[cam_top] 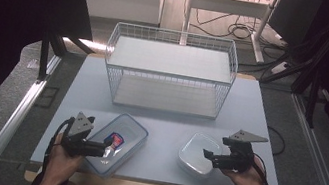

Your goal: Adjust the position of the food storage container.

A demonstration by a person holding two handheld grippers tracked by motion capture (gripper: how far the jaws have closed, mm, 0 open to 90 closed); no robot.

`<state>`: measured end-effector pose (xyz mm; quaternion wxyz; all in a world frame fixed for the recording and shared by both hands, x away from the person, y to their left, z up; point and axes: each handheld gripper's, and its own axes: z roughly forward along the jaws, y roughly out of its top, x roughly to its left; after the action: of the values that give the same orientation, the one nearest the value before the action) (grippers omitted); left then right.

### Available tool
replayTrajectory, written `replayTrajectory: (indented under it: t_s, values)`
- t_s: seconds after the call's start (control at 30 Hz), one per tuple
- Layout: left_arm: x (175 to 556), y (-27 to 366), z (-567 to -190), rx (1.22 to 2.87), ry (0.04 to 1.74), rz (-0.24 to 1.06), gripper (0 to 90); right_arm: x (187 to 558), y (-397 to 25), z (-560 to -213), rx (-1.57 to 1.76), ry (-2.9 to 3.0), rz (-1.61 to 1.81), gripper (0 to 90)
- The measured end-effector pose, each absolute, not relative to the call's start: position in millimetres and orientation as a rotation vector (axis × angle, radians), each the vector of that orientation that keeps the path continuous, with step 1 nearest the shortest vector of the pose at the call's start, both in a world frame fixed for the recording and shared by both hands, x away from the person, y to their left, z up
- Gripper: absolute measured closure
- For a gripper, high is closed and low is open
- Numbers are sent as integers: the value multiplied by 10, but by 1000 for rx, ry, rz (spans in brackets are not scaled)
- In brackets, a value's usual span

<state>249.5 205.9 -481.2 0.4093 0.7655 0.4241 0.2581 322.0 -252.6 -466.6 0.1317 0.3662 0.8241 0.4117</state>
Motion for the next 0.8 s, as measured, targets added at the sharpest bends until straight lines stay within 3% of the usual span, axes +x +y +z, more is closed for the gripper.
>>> replayTrajectory:
  t_s: [0.03, 0.13, 0.17, 0.27, 0.3, 0.37, 0.4, 0.43, 0.5, 0.57, 0.8]
  values:
    - [2493, 2039, -4816, 1942, 1063, 659, 45, 3198, -2515, -4643, 1044, 2399, 1199, 239]
    - [2490, 2027, -4817, 1949, 1059, 670, 42, 3165, -2497, -4614, 1026, 2395, 1206, 315]
    - [2490, 2022, -4820, 1959, 1057, 684, 42, 3118, -2462, -4572, 996, 2392, 1220, 410]
    - [2490, 2019, -4826, 1964, 1062, 698, 41, 3079, -2424, -4546, 956, 2403, 1230, 490]
    - [2492, 2021, -4825, 1961, 1064, 694, 42, 3045, -2384, -4531, 915, 2429, 1228, 599]
    - [2490, 2017, -4824, 1965, 1066, 698, 42, 3016, -2326, -4528, 875, 2458, 1221, 682]
    - [2490, 2017, -4824, 1965, 1066, 698, 42, 3016, -2326, -4528, 875, 2458, 1221, 682]
    - [2488, 2015, -4820, 1961, 1068, 701, 42, 2986, -2258, -4528, 833, 2494, 1230, 764]
    - [2488, 2017, -4819, 1959, 1069, 695, 41, 2964, -2200, -4525, 812, 2506, 1213, 828]
    - [2492, 2016, -4826, 1966, 1071, 696, 41, 2937, -2133, -4525, 771, 2524, 1211, 873]
    - [2489, 2008, -4827, 1973, 1069, 706, 42, 2883, -1963, -4570, 731, 2584, 1218, 891]
